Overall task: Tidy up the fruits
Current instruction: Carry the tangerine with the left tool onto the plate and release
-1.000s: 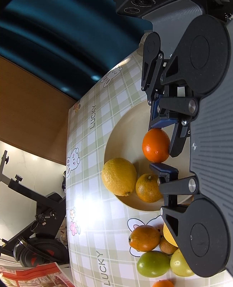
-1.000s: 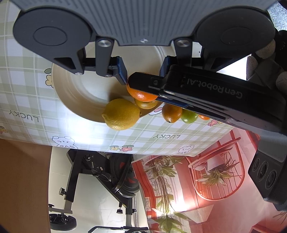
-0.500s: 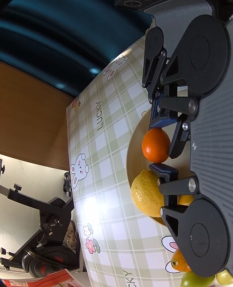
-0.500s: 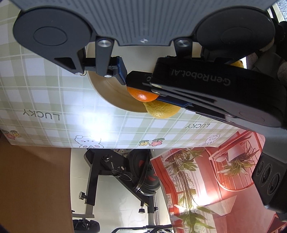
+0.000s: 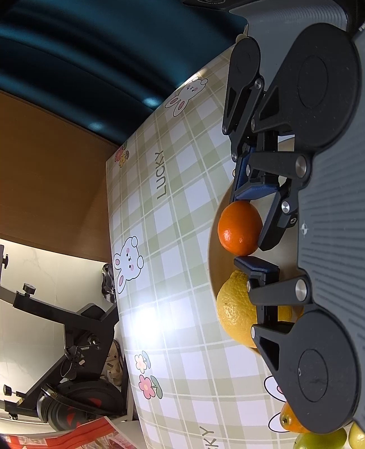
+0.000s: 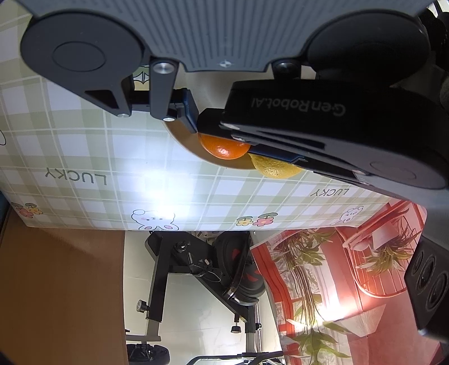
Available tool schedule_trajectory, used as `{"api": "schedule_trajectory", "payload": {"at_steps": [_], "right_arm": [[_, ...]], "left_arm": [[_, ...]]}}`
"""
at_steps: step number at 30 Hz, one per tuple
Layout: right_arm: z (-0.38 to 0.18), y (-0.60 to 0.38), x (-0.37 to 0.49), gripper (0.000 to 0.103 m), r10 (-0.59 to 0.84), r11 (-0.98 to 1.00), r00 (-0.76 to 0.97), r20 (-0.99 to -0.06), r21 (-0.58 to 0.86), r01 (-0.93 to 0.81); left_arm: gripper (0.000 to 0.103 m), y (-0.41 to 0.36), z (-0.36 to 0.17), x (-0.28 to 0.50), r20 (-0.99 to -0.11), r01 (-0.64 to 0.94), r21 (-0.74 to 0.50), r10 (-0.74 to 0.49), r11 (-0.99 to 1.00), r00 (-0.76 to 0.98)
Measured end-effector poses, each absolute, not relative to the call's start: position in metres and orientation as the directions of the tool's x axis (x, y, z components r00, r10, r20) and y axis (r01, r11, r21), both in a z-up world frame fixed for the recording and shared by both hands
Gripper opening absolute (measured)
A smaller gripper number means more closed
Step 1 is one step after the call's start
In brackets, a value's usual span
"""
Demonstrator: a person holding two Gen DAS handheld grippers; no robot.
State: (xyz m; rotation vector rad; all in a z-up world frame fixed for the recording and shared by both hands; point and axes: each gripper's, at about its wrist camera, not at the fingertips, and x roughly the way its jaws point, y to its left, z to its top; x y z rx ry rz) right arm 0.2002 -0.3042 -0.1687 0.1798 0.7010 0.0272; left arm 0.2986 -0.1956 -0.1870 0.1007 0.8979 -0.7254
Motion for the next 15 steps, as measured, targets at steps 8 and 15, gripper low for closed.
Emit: {"api": "schedule_trajectory", "payload": {"at_steps": [8,15], "right_arm": [[-0.162,-0.301,0.201,0.043,0.042,0.992,0.777,-0.629,0.121,0.044],[-0.142,-0.296,0.19,0.044,0.038,0.994,0.803,-0.595,0.109,0.034]], "left_arm": [[0.058,-0.184,-0.169,0.29,-0.71,0.61,-0.244,-0.568,0.754,0.417],[0.068,-0.155,-0.143,0.271,-0.664,0.613,-0.276,-0.608,0.74,0.435]]}}
